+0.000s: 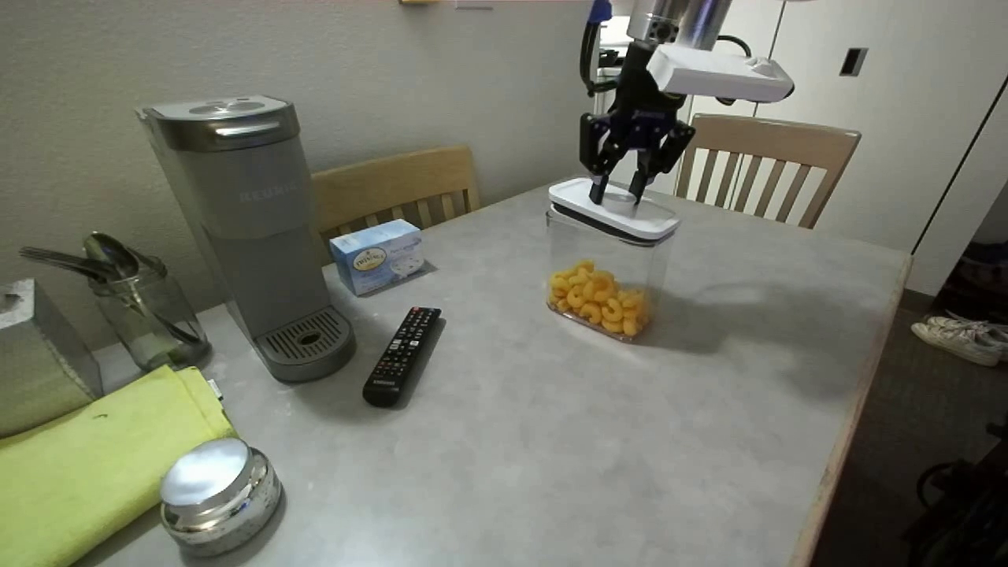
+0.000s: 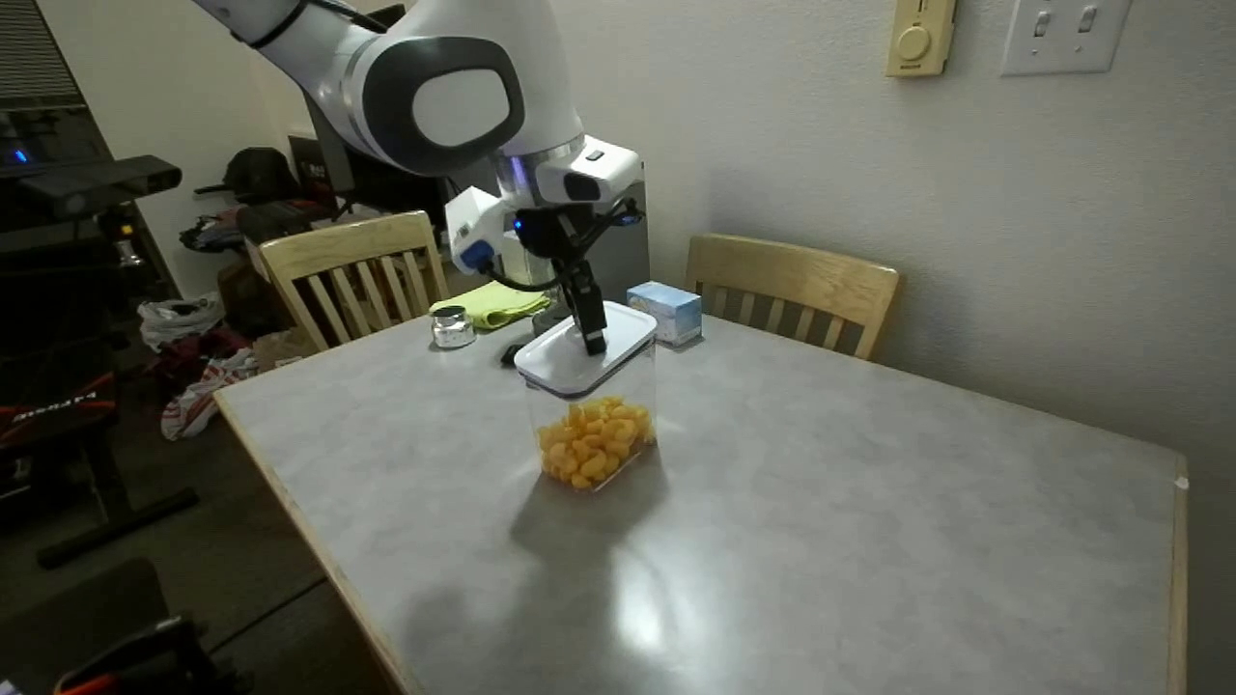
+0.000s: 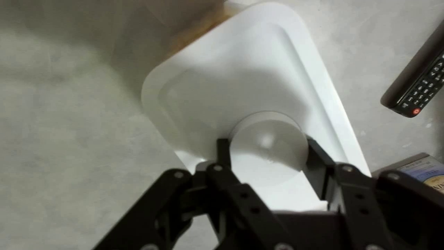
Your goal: Place the white lid on top of the clear food container
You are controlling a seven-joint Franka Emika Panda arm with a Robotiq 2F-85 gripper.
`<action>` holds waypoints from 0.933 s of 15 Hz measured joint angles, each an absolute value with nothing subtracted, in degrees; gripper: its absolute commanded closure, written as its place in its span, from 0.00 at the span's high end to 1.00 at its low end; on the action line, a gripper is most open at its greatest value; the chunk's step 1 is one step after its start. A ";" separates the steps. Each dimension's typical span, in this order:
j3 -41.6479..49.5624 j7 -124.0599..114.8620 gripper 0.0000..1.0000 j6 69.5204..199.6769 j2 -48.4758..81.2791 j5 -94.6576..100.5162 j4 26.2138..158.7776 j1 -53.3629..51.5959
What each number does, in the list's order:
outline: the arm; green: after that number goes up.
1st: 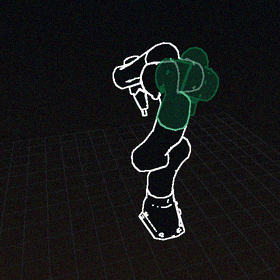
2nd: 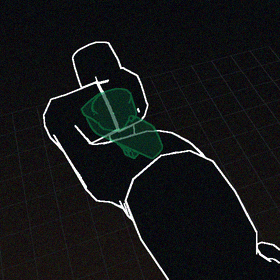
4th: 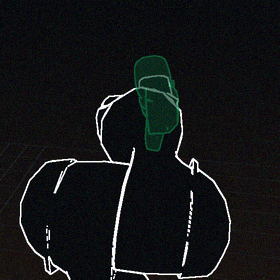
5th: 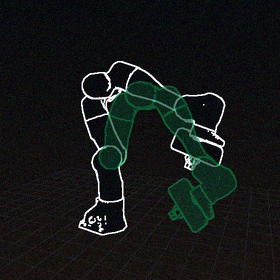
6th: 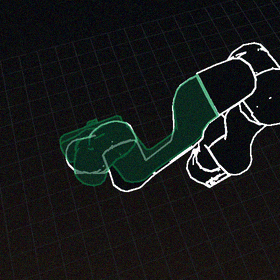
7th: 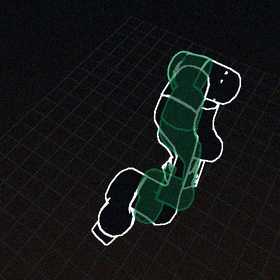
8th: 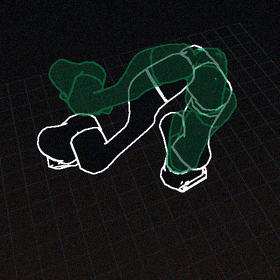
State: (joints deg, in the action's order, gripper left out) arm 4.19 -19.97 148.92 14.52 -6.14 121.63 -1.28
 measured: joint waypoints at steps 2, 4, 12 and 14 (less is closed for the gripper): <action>4.19 -19.97 0.29 148.90 14.51 -6.14 121.68 -1.29; 4.18 -19.97 0.29 148.78 14.52 -6.15 121.74 -1.29; 3.83 -19.94 0.29 146.50 14.53 -5.84 121.75 -1.60; 3.83 -19.94 0.29 146.35 14.53 -5.60 121.72 -1.60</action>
State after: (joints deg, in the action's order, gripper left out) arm 3.83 -19.94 146.35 14.53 -5.60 121.72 -1.60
